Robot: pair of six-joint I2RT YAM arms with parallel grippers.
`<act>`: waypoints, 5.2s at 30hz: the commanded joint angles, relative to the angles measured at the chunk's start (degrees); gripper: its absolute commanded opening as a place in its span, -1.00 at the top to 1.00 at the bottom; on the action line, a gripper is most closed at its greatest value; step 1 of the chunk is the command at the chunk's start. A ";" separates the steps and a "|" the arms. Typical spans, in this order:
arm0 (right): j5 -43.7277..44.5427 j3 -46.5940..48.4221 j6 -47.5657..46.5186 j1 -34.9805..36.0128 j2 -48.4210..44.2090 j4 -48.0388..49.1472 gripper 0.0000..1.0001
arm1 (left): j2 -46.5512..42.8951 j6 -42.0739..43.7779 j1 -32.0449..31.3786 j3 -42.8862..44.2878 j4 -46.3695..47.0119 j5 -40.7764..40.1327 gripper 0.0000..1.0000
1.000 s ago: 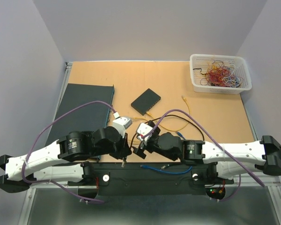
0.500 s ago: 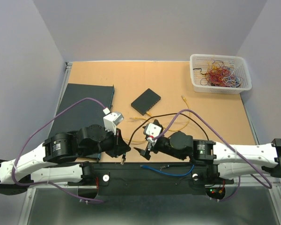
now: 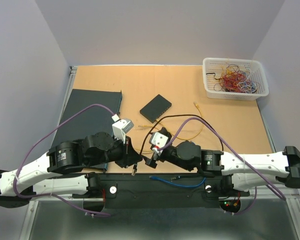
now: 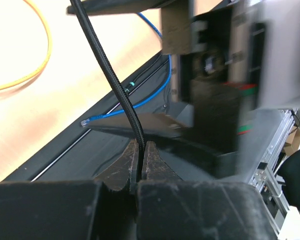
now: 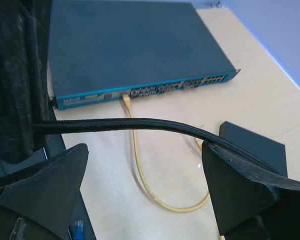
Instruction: Insert the plug into the switch port
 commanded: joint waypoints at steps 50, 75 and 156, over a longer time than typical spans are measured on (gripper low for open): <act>-8.00 0.41 -0.96 0.15 2.93 14.65 0.99 | -3.39 -0.44 0.21 -3.14 4.24 0.78 0.88; 1.84 4.62 21.01 -12.68 6.71 -4.50 0.99 | -4.63 2.81 0.12 4.16 8.81 -28.31 -0.56; -17.23 1.19 9.59 -14.44 -3.14 0.60 -0.28 | 3.63 1.93 9.25 -1.47 11.00 -10.23 1.00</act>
